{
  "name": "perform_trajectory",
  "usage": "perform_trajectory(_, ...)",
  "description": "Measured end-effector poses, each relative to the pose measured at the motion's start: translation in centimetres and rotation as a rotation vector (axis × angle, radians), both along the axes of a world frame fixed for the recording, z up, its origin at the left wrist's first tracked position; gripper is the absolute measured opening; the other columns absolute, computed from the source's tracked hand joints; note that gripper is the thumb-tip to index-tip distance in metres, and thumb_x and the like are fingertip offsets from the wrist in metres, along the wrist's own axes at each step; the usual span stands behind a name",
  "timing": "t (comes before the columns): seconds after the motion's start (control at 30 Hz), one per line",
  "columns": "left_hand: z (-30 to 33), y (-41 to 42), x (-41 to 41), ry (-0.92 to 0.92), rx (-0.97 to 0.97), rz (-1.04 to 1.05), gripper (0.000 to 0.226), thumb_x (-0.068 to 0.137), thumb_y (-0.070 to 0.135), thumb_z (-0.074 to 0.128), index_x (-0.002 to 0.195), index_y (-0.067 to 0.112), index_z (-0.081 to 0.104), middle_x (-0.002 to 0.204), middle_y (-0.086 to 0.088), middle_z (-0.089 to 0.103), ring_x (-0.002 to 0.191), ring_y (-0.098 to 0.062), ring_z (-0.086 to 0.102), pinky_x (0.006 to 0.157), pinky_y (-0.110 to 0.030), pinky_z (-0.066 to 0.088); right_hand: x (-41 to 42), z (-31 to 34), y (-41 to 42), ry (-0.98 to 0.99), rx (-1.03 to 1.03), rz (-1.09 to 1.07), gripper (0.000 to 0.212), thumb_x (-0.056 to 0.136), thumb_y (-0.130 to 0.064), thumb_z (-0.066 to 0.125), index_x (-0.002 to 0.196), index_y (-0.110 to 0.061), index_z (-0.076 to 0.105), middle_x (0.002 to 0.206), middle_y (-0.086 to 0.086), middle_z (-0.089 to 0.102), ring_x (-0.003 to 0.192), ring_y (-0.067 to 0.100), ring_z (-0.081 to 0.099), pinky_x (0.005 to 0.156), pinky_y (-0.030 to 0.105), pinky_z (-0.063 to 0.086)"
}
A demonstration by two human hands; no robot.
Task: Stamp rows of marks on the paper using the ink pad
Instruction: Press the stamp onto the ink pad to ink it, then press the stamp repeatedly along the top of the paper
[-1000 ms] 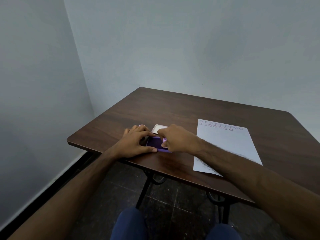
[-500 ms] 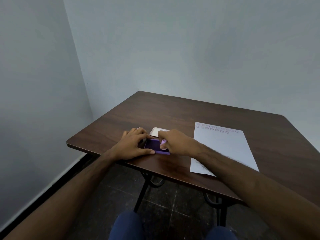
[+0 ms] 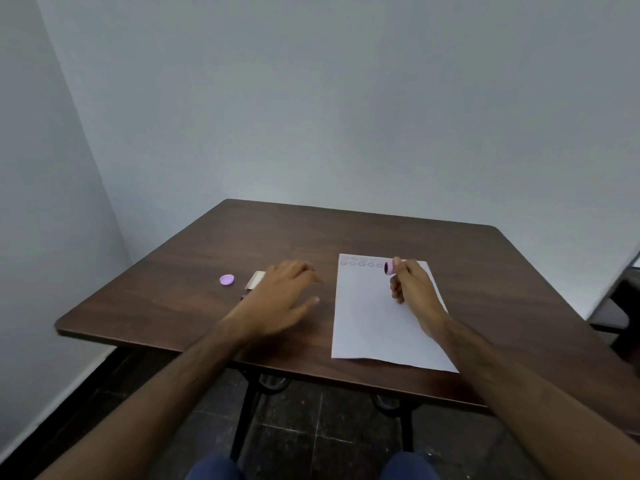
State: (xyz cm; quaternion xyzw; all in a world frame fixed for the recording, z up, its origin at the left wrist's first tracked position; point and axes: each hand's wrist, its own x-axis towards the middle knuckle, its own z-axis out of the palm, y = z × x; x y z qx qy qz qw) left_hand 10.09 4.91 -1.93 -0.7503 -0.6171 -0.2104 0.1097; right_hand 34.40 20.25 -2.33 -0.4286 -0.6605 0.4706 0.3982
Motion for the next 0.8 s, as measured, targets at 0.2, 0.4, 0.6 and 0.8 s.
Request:
perform_trajectory(0.2,-1.2,4.2,5.1,-0.097,-0.155,-0.078,0.046,0.097,0.043,0.052,0.140,0.027,0.047,0.148,0.004,0.043,0.134,-0.014,0.042,0.111,-0.031,0.033,4.0,-0.1,-1.2,-0.018,0.009,0.198,0.038,0.104,-0.041,0.046,0.088,-0.010,0.062,0.069,0.004,0.060,0.059,0.016,0.054,0.057,0.032,0.043)
perform_trajectory(0.4,-2.1,6.5,7.0,-0.110,-0.254,-0.112,0.055,0.097,0.053,0.049,0.143,0.023,0.044,0.156,0.003,0.038,0.141,-0.013,0.037,0.110,-0.022,0.022,7.9,0.6,-1.8,0.031,-0.231,0.474,0.032,0.098,-0.045,0.057,0.087,-0.016,0.067,0.072,0.003,0.058,0.060,0.013,0.051,0.056,0.025,0.042)
perform_trajectory(0.6,-2.7,6.6,7.2,-0.128,-0.241,-0.170,0.058,0.095,0.057,0.050,0.139,0.019,0.044,0.141,0.005,0.053,0.130,-0.005,0.042,0.107,-0.012,0.021,8.2,1.6,0.6,0.225,-0.353,0.371,0.016,0.097,-0.020,0.064,0.085,-0.011,0.065,0.075,0.005,0.057,0.062,0.011,0.053,0.062,0.024,0.047)
perform_trajectory(0.8,-2.6,6.2,7.3,-0.154,-0.251,-0.183,0.069,0.093,0.058,0.053,0.147,0.018,0.037,0.141,0.001,0.055,0.127,-0.010,0.047,0.100,0.000,0.012,5.2,2.1,2.7,-0.148,0.076,0.197,0.015,0.088,-0.019,0.072,0.091,-0.005,0.069,0.068,-0.004,0.067,0.056,0.008,0.054,0.054,0.022,0.046)
